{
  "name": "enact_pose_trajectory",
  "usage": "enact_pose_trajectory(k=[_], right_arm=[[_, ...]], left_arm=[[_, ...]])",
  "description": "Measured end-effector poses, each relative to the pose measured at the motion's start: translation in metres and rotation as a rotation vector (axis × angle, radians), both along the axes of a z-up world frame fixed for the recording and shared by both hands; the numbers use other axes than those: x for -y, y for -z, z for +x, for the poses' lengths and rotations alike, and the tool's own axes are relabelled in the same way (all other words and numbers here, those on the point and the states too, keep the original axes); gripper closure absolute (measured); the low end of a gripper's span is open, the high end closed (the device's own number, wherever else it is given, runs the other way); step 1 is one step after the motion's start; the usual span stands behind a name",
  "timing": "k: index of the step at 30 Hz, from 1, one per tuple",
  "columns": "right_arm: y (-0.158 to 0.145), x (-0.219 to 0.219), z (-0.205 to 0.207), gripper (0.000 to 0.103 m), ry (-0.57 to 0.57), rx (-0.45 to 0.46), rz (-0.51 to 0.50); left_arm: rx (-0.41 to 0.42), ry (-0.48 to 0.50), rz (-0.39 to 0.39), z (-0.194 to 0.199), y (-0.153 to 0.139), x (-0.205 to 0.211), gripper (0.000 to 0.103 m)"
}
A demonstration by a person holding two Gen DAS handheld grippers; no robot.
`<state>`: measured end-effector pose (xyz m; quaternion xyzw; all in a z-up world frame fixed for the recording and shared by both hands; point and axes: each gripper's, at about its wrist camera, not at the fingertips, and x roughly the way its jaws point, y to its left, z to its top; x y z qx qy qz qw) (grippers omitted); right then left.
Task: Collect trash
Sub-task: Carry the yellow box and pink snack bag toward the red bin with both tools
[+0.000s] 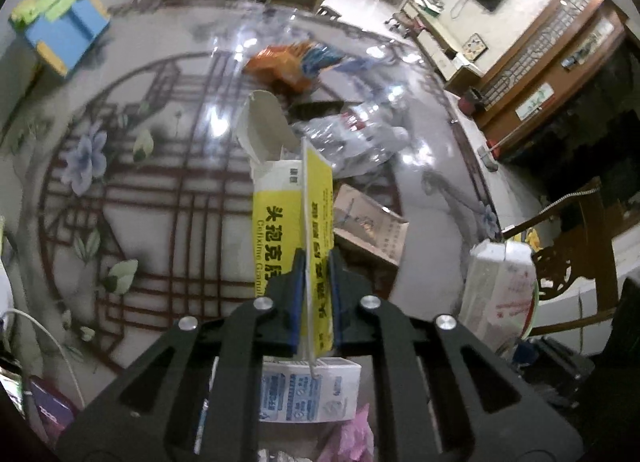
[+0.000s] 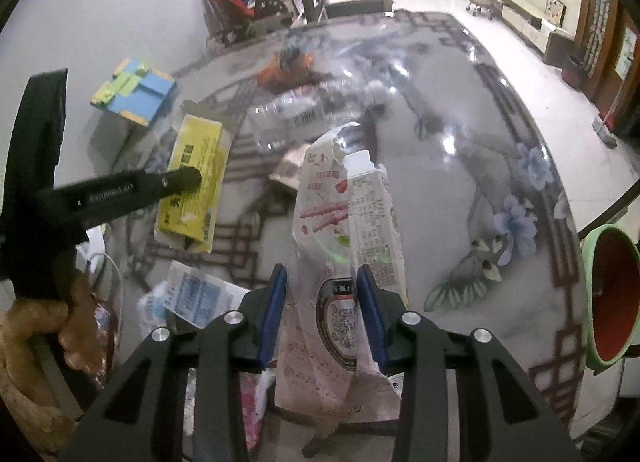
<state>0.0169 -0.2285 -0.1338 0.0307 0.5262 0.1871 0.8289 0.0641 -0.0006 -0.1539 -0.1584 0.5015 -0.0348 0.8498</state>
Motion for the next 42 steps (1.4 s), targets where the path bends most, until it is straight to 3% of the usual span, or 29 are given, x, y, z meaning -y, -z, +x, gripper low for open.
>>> enact_pose_trajectory(k=[8,22,42], right_arm=[[-0.026,0.008,-0.013,0.067,0.032,0.065,0.034],[-0.057,0.016,-0.030,0.066,0.070,0.154,0.062],[-0.077,0.049,-0.043,0.066,0.156,0.218,0.080]], left_arm=[[0.089,0.061,0.057,-0.013,-0.031,0.017,0.092],[0.171,0.125,0.084,-0.031,-0.059,0.038,0.092],[0.227,0.234,0.107,-0.039,-0.080,0.081,0.092]])
